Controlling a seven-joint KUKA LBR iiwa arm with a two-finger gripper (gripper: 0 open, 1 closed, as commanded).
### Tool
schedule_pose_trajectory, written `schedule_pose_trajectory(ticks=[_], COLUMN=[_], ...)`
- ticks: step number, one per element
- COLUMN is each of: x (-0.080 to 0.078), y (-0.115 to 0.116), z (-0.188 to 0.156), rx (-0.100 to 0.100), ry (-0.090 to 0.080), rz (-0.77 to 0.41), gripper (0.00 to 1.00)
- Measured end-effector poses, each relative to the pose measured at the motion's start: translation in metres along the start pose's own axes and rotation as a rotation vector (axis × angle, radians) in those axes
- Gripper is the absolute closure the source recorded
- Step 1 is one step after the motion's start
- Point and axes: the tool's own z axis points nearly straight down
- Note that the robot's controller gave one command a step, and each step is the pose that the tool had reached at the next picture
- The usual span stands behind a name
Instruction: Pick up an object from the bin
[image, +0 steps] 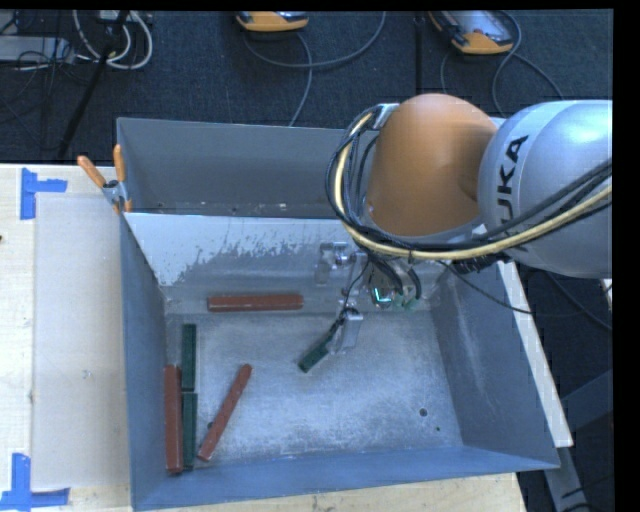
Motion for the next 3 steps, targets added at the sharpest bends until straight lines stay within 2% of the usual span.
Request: schedule_pose_trajectory(ticks=[1, 2, 3], x=[0.004, 0.002, 0.017], y=[-0.033, -0.033, -0.022], z=[0.165, 0.161, 0.062], rx=[-0.001, -0.001, 0.000], ry=[-0.001, -0.008, -0.015], rz=[-0.259, -0.255, -0.310], gripper=[0.00, 1.00, 1.00])
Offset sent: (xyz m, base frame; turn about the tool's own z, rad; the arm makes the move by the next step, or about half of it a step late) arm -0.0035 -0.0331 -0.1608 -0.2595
